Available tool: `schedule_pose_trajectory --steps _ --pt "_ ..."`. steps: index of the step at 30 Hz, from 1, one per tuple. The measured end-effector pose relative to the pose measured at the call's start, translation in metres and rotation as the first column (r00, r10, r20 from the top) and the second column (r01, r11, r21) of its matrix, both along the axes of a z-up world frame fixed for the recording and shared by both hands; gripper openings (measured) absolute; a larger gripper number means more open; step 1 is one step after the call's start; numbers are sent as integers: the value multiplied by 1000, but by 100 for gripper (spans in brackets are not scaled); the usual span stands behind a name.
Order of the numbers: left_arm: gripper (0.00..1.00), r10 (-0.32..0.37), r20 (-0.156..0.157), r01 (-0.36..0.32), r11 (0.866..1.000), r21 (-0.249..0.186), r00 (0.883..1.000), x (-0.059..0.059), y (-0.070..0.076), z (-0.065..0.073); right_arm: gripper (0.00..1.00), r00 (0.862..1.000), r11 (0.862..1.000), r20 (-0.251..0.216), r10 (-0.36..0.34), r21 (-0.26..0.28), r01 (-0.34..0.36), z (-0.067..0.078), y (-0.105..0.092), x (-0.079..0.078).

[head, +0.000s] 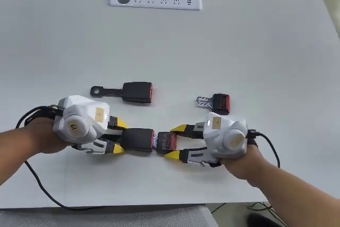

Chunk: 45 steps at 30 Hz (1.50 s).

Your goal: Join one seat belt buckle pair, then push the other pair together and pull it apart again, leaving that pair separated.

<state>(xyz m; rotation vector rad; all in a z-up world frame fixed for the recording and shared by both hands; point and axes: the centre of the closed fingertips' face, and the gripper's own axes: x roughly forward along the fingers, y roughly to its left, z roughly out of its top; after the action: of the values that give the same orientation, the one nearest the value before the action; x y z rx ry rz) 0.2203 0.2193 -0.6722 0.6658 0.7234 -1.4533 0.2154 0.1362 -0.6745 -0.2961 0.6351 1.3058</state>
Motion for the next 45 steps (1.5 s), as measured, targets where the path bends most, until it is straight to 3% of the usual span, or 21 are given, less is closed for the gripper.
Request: schedule_pose_trajectory --steps 4,7,18,31,45 --pt "29 0 -3 0 1000 -11 1000 0 -1 2 32 1000 1000 2 -2 8 2 0 -1 0" --pt "28 26 -26 -26 999 -30 999 1 0 2 32 1000 1000 1 -3 12 3 1 -1 -1" --pt "28 17 -17 -18 999 -49 1000 2 0 1 32 1000 1000 -4 -14 27 15 0 -1 0" --pt "28 41 -39 -44 996 -73 998 3 1 1 32 1000 999 -2 -21 34 21 1 -1 0" --pt "28 45 -42 -48 996 -81 998 4 1 0 32 1000 999 4 -26 35 26 2 -1 1"
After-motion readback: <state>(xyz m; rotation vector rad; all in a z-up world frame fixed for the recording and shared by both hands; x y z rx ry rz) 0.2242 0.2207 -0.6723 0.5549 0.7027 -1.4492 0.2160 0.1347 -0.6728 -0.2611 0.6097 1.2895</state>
